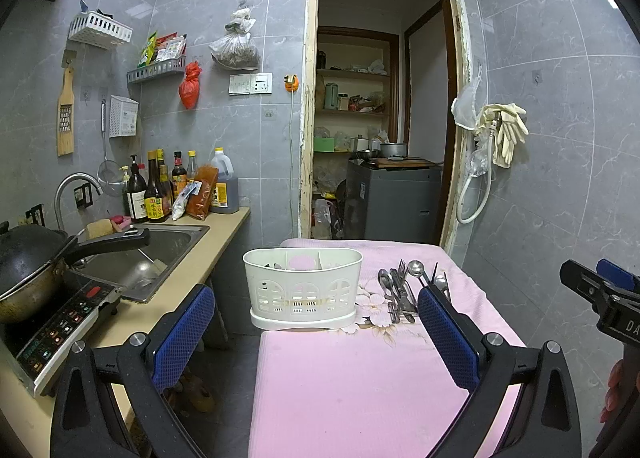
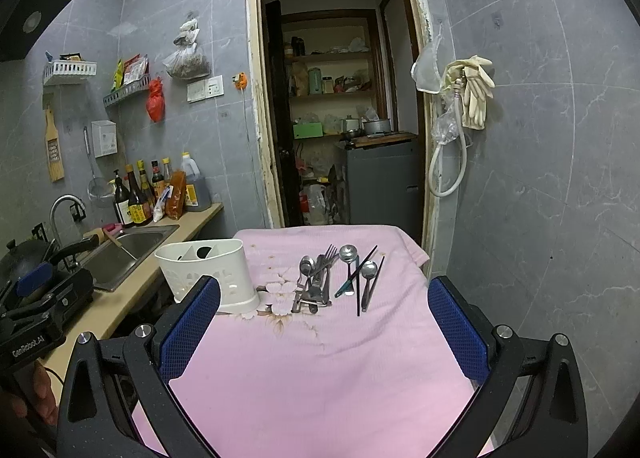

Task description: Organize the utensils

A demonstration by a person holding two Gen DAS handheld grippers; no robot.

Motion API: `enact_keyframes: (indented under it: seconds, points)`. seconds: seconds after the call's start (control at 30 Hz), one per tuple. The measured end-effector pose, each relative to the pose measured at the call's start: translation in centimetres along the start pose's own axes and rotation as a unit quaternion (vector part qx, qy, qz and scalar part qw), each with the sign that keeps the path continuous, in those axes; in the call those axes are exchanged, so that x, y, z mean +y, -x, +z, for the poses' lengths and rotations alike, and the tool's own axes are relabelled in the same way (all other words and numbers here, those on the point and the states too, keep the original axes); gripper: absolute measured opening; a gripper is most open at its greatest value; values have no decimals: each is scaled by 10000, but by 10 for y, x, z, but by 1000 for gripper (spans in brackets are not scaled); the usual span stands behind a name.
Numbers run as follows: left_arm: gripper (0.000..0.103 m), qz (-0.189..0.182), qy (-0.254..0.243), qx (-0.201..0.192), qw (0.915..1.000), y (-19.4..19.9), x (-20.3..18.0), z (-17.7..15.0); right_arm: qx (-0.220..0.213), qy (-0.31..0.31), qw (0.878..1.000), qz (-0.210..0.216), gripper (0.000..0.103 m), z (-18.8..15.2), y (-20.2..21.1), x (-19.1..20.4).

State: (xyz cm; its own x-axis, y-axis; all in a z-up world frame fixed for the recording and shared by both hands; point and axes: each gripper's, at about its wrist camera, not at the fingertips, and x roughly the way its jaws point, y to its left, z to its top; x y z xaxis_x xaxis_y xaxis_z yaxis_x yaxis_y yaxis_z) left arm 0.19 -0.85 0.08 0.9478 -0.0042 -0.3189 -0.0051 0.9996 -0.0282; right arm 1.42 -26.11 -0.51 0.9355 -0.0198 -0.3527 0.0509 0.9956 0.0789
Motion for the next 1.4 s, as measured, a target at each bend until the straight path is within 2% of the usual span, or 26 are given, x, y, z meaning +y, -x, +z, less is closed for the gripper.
enact_keyframes:
  seconds: [0.43,0.53,0.83,1.2,1.4]
  points:
    - [102,3,18,22,10000,-1,0,0,3,4,10000,5,102,-1,-1,1]
    - [102,5,24,38,10000,-9,6,-20,-11,38,10000,-13,102,-3,-4,3]
    - [102,33,1,37,10000,-10,8,-25,10,97,10000,7,102,-6,-7,11]
    - [102,36,13,142,9999,-16,11,-13,62,198,9998,59,102,-1,-6,7]
    - [102,-12,-105,186,9998,-24,4,-8,240,179,9995,-44,102,1,-17,-4]
